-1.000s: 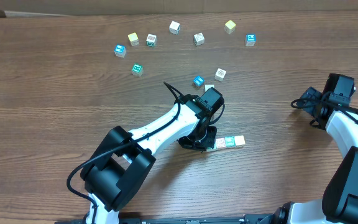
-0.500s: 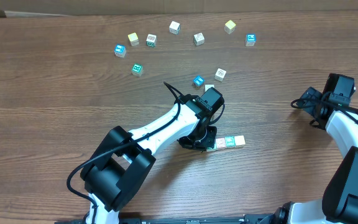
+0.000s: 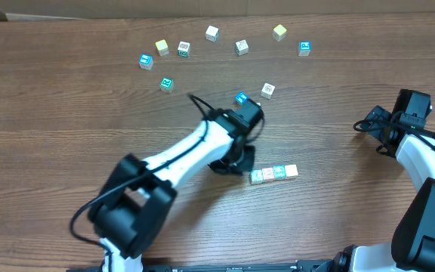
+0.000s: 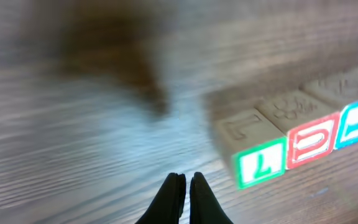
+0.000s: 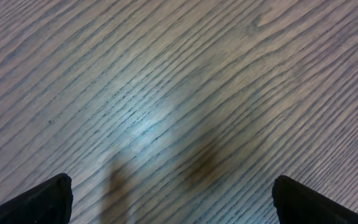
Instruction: Form a horizontal line
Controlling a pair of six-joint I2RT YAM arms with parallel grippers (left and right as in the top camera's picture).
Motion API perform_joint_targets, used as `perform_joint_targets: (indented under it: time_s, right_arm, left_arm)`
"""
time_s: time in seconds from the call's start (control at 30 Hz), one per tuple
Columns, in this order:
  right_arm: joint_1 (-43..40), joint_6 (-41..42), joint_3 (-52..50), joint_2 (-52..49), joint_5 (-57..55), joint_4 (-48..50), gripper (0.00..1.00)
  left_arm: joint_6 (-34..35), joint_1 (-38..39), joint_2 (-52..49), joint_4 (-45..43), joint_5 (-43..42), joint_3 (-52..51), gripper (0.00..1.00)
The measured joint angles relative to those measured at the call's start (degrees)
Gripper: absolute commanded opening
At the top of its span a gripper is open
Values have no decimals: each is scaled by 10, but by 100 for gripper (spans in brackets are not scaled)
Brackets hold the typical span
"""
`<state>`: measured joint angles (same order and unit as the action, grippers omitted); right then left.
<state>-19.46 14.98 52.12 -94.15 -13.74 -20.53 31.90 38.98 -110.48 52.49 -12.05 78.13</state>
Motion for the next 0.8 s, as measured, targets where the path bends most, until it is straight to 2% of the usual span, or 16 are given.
perform_joint_targets:
  time_s: [0.27, 0.4, 0.43, 0.53, 0.8]
  right_arm:
    - [0, 0, 0, 0, 0, 0, 100]
    - [0, 0, 0, 0, 0, 0, 100]
    - [0, 0, 0, 0, 0, 0, 100]
    - [0, 0, 0, 0, 0, 0, 100]
    - [0, 0, 0, 0, 0, 0, 100]
  left_arm:
    - [-21, -136, 38, 24, 40, 0, 8]
    - [-34, -205, 38, 28, 75, 0, 25]
    - [-38, -219, 38, 29, 84, 0, 38]
    - [-40, -262, 38, 30, 109, 0, 100]
    - [-40, -311, 38, 31, 128, 0, 100]
